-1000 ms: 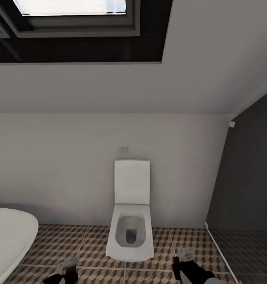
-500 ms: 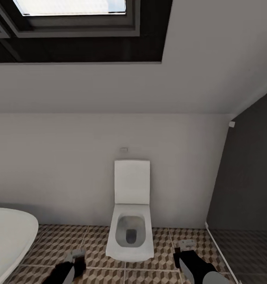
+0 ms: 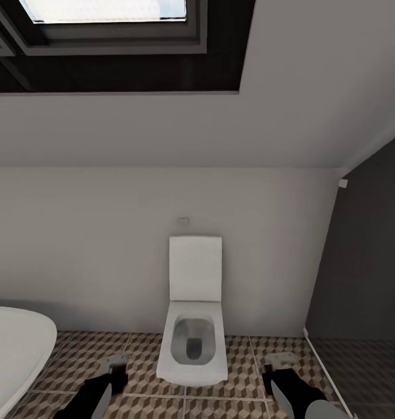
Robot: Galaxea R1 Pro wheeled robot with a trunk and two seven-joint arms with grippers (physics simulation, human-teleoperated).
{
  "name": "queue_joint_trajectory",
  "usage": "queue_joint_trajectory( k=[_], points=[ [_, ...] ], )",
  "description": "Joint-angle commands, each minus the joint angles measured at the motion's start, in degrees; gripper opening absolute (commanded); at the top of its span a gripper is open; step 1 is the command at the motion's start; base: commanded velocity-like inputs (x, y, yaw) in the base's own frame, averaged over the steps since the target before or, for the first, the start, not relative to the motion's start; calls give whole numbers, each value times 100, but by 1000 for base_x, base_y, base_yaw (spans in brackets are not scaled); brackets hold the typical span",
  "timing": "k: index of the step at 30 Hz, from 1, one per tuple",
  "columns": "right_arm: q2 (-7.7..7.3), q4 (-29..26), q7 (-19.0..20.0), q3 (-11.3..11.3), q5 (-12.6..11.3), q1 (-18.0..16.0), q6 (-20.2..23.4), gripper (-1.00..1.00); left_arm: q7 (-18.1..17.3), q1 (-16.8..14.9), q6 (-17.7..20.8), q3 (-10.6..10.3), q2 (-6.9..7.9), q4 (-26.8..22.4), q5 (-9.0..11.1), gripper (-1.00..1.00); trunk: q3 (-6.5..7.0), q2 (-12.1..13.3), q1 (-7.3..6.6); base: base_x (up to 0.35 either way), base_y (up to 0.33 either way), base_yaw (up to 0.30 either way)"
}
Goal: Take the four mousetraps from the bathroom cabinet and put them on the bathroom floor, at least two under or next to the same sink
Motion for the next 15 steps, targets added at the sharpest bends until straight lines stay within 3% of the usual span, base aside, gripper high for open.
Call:
queue_joint_trajectory(
  k=[1,15],
  points=[
    [-16,-12,-8,-2,54,-2,46,-100,-4,-3,33,3,-9,-45,-70,-100,-8,-5,0,0,0,0],
    [-44,-14,-26,10,59,-3,47,-100,-1,1,46,-407,-9,-464,-84,-100,-8,-5,0,0,0,0]
  ],
)
